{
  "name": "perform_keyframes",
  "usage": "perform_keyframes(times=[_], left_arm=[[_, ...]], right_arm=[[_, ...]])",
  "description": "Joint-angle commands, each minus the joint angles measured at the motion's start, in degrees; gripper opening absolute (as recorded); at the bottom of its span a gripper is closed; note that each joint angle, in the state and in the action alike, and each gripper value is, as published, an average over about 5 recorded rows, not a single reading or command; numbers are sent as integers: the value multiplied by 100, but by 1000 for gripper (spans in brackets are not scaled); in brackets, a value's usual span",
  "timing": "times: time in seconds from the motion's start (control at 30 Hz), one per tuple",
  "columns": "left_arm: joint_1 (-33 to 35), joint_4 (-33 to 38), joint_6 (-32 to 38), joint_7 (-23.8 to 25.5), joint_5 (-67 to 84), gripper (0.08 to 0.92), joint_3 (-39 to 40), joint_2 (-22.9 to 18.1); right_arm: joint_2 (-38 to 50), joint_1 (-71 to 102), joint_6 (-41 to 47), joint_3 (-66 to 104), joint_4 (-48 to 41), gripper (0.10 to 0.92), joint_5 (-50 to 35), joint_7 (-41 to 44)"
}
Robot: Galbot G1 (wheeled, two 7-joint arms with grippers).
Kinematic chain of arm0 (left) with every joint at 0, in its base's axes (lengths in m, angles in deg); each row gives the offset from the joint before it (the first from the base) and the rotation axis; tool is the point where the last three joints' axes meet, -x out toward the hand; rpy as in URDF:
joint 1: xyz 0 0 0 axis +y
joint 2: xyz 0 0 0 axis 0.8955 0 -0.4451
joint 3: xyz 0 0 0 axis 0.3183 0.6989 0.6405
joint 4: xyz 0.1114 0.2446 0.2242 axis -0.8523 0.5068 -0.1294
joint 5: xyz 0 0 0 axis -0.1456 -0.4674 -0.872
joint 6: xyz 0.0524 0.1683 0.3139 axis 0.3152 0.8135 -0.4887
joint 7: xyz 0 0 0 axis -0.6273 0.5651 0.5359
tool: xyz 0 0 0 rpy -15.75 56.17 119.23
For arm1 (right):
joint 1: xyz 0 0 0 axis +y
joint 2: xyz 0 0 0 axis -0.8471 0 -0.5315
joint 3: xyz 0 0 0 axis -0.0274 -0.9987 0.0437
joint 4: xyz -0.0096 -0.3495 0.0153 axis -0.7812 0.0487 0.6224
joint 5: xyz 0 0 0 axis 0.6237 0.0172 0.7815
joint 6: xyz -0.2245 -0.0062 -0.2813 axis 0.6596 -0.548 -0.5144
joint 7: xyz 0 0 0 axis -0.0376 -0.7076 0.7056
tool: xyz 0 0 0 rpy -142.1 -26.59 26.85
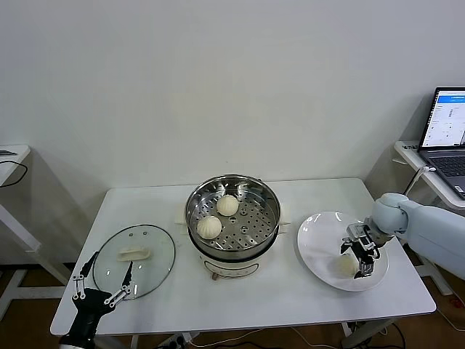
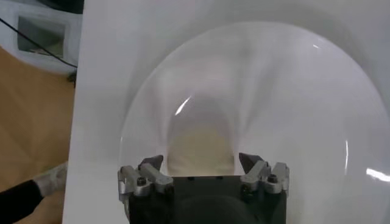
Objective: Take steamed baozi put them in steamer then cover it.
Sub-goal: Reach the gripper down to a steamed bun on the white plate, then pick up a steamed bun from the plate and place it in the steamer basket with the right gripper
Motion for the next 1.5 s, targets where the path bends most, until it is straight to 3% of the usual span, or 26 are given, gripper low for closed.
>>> perform_keyframes(times=[0.03,0.17,0.37,0.63,0.97,1.5], left_arm=[[-1,-9,-10,2,27,823,-17,3],[-5,-15,-11,0,28,823,-16,5],[-6,1,-18,0,27,823,10,19],[-3,17,-35,0,22,823,47,48],[38,52,-22,-5,19,823,52,60],[30,53,-9,-13,37,823,19,70]], right_arm=[[1,110,11,72,-22,702,55,-83],[23,-14,3,60,29,623,41,-51],[2,-655,-247,252,299,615,35,244],[-722,-2612,-2171,-82,561,636,-21,702],[-2256,-3864,-3690,-892,795,645,-394,489],[-3105,-2943,-4844,-1085,1437,651,1217,88]])
